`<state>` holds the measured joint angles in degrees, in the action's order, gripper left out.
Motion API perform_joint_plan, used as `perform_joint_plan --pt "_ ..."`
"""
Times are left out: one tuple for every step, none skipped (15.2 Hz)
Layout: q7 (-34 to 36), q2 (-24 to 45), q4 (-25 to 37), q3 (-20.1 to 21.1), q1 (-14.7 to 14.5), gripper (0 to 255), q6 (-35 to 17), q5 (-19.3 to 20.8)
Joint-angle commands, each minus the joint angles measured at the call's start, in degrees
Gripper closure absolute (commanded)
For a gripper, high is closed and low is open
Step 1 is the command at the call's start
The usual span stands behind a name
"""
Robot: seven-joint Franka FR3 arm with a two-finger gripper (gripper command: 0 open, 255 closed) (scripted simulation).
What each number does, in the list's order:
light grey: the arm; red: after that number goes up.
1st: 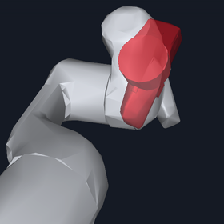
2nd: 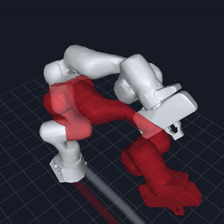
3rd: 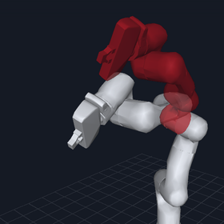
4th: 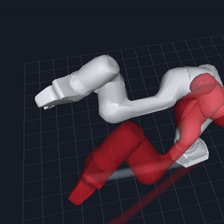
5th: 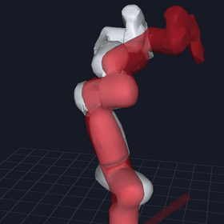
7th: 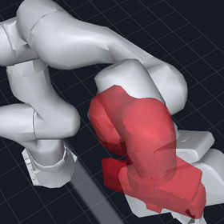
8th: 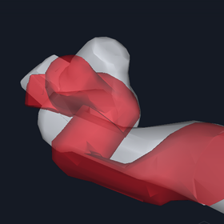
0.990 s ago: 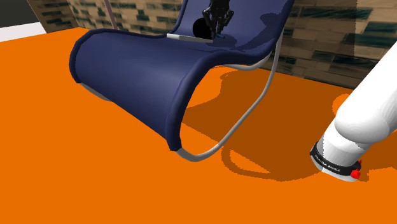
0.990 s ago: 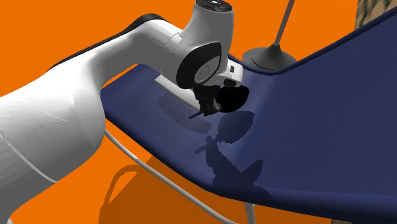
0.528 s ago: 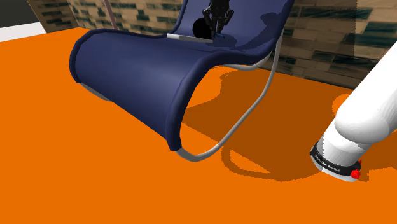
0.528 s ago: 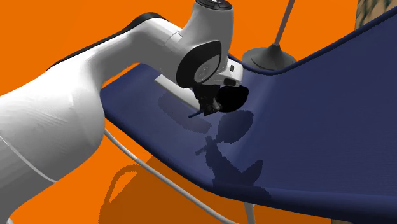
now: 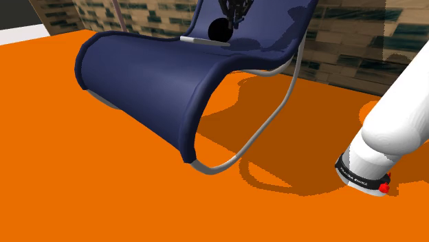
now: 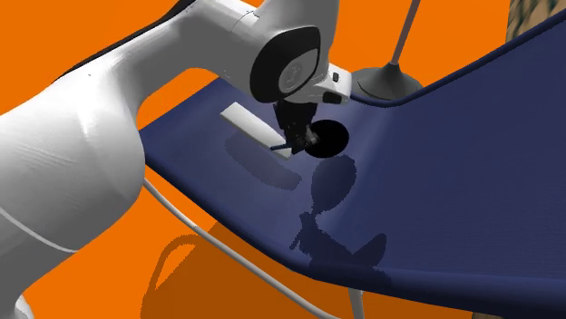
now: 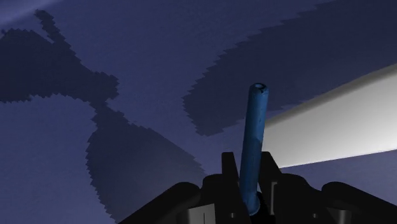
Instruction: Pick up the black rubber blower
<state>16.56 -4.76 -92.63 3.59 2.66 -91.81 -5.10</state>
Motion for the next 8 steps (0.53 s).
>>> perform_joint_plan --pt "0.3 0.4 2.2 0.1 -0.1 255 1.8 0.0" --pt "0.4 0.7 3.4 0.1 -0.1 255 2.6 0.1" --pt "0.5 1.0 4.5 0.1 -0.1 255 3.5 0.1" --pt "0.5 1.4 5.7 0.1 -0.1 255 4.3 0.1" --pt "0.6 1.7 7.0 0.1 -0.1 255 5.2 0.1" --pt "0.7 2.1 8.2 0.1 -0.1 255 6.1 0.1" --pt "0.7 2.1 8.4 0.1 -0.1 255 6.2 0.1" --pt "0.7 2.1 8.4 0.1 -0.1 255 6.2 0.1"
